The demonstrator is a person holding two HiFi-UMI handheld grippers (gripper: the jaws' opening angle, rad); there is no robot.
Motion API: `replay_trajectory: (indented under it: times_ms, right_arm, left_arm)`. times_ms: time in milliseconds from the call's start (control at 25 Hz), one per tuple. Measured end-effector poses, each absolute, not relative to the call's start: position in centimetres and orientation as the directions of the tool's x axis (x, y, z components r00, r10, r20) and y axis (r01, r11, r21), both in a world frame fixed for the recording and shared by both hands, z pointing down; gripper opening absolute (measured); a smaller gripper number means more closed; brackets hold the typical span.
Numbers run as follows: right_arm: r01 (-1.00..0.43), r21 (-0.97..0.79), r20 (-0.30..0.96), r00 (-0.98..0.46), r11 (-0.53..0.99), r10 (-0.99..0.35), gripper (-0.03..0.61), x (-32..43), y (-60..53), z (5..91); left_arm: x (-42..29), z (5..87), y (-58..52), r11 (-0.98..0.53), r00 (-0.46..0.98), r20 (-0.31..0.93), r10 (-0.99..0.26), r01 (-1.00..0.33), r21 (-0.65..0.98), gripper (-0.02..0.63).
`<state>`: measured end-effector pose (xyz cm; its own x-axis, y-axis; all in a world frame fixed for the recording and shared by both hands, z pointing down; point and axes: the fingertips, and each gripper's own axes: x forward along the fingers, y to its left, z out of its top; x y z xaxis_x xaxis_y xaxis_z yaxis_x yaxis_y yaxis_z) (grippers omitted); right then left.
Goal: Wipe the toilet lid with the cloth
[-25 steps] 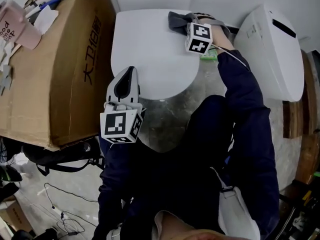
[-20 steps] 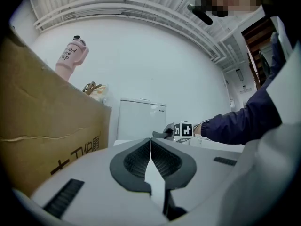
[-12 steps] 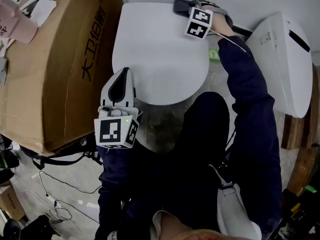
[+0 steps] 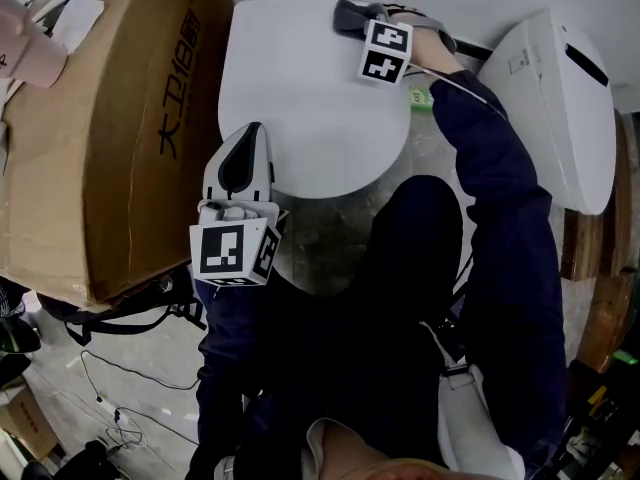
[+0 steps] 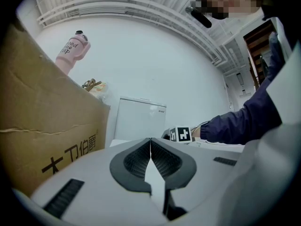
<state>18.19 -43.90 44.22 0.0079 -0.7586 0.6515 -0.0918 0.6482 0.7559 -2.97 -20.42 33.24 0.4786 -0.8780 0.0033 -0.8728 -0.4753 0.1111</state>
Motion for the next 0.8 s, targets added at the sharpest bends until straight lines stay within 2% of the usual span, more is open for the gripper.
replay_trajectory:
  times_ms: [440,800]
  right_arm:
    - [-0.082,0.72,0.691,-0.013,0.689,-0.723,0.061,16.7,-34.3,45.6]
    - [-0.066,0.693,0.719,-0.019,0.718,-0.695,0.061,15.4,-26.4,46.1]
  left_arm:
    - [-2.8,31.2,-19.1,-0.538,0.536,-0.051,-0.842,-0.834,0.121,0.017]
    - [-2.1,31.1,-17.9,-0.585,0.584,-0.047,-0.811,-0.803,0.116,0.017]
